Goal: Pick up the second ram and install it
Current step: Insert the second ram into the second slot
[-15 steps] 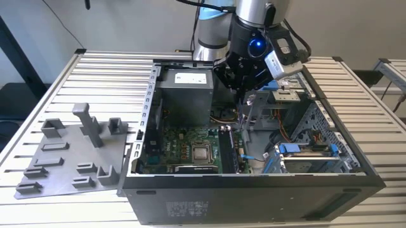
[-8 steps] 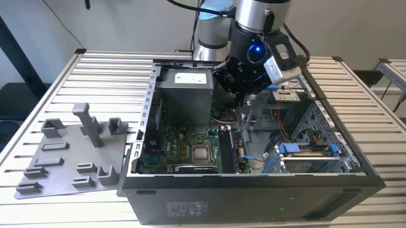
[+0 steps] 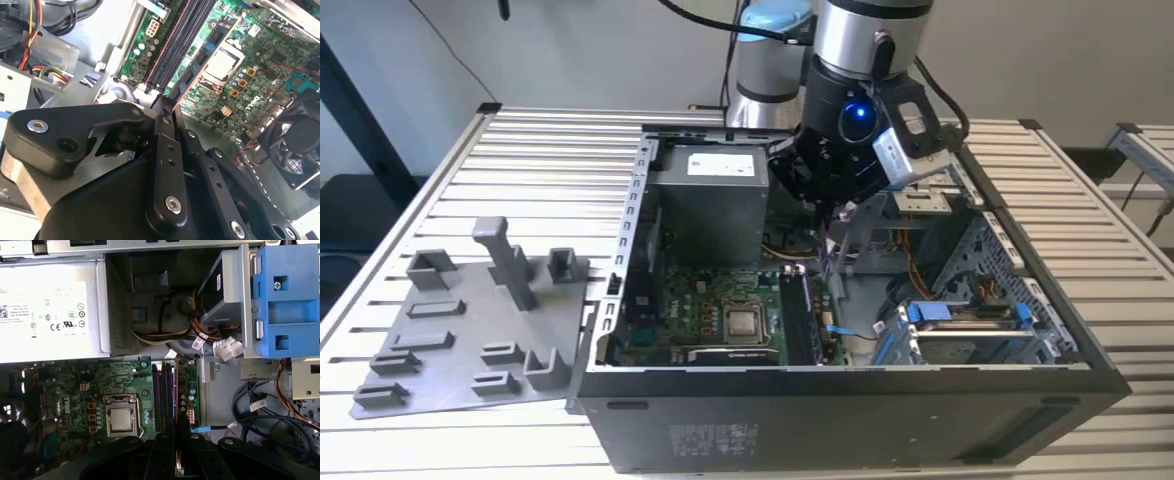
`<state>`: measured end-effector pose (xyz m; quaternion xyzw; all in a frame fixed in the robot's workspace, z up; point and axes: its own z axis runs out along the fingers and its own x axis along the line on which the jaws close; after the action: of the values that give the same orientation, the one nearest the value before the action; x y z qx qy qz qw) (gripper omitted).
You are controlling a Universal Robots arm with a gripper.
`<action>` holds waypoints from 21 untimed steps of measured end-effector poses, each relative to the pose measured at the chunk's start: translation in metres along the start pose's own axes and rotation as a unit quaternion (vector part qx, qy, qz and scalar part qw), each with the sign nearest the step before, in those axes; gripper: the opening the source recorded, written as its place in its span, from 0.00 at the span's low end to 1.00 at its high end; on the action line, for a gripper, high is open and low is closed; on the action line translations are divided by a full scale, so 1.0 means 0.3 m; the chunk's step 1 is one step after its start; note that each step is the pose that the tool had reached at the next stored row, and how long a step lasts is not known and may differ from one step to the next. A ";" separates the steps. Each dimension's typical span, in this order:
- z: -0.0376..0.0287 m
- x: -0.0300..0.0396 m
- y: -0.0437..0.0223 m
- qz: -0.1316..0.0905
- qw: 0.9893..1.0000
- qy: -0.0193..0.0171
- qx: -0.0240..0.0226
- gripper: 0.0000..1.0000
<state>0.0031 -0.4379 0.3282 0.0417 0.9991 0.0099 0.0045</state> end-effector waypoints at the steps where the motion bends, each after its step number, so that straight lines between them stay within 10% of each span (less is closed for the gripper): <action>1: 0.002 0.000 0.000 0.000 1.000 0.000 0.000 0.15; 21: 0.019 0.000 0.000 0.000 1.000 0.000 0.003 0.15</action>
<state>0.0032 -0.4379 0.3227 0.0417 0.9991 0.0067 0.0046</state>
